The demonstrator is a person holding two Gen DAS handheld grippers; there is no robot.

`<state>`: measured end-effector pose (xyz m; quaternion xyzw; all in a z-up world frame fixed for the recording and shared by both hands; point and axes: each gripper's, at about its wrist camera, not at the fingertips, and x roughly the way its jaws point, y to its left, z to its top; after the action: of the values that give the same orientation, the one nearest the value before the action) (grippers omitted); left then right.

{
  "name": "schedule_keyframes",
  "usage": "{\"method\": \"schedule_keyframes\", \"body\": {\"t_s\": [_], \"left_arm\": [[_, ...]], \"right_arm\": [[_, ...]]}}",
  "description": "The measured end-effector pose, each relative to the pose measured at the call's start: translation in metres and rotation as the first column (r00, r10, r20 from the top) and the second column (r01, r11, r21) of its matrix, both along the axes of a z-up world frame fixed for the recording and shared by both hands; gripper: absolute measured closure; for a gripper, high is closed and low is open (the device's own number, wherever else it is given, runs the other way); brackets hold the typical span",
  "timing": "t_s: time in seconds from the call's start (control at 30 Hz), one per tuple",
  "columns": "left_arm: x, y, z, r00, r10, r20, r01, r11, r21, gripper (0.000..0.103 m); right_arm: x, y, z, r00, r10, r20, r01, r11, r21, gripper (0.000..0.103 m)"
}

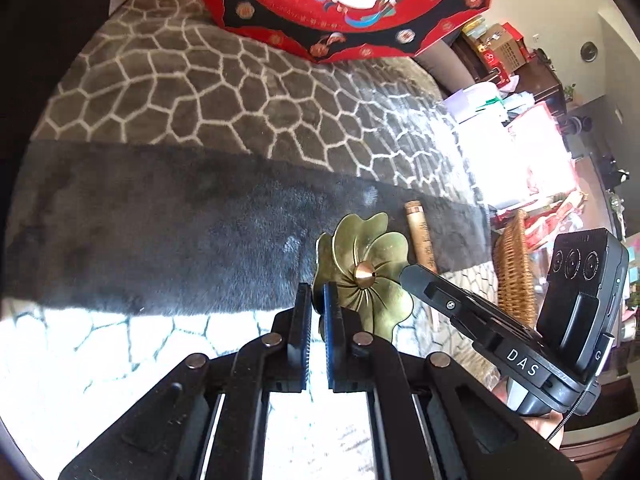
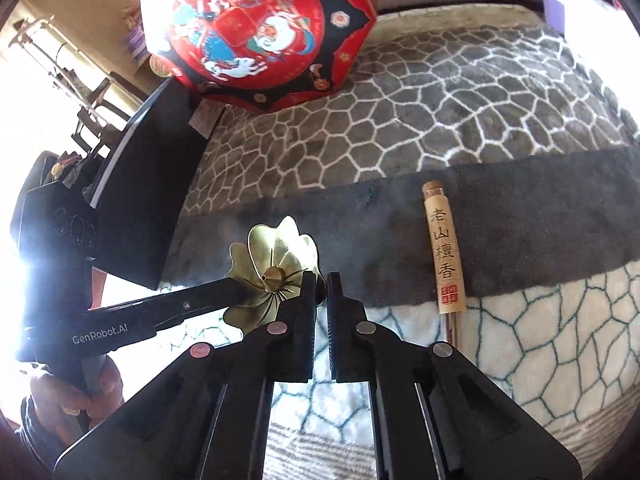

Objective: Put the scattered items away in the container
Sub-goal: 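Carry the gold flower dish into the white box and open the left tool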

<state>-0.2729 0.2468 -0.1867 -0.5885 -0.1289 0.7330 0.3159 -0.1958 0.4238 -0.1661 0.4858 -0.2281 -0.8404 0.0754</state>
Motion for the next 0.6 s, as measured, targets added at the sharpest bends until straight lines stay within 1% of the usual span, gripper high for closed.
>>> {"method": "schedule_keyframes", "body": {"t_s": [0.1,0.17,0.27,0.37,0.5,0.6], "left_arm": [[0.002,-0.022,0.027,1.0,0.001,-0.029,-0.001,1.0,0.005,0.098],[-0.001,-0.042,0.045,0.999,0.013,-0.039,-0.013,1.0,0.004,0.098],[-0.008,-0.08,0.071,0.998,0.044,-0.048,-0.043,0.999,0.004,0.098],[-0.014,-0.123,0.094,0.995,0.077,-0.064,-0.077,0.997,-0.001,0.098],[-0.024,-0.172,0.124,0.989,0.114,-0.098,-0.116,0.993,-0.019,0.098],[-0.036,-0.203,0.135,0.986,0.134,-0.096,-0.139,0.99,-0.037,0.098]], "right_arm": [[0.002,-0.025,0.026,0.999,0.03,-0.034,-0.03,1.0,-0.005,0.097],[-0.004,-0.045,0.042,0.998,0.048,-0.043,-0.05,0.998,-0.024,0.097],[-0.02,-0.08,0.064,0.994,0.093,-0.05,-0.095,0.995,-0.039,0.098],[-0.038,-0.121,0.086,0.988,0.14,-0.063,-0.143,0.989,-0.032,0.098],[-0.059,-0.172,0.105,0.981,0.179,-0.073,-0.183,0.982,-0.045,0.098],[-0.077,-0.208,0.11,0.979,0.191,-0.068,-0.196,0.978,-0.067,0.098]]}}
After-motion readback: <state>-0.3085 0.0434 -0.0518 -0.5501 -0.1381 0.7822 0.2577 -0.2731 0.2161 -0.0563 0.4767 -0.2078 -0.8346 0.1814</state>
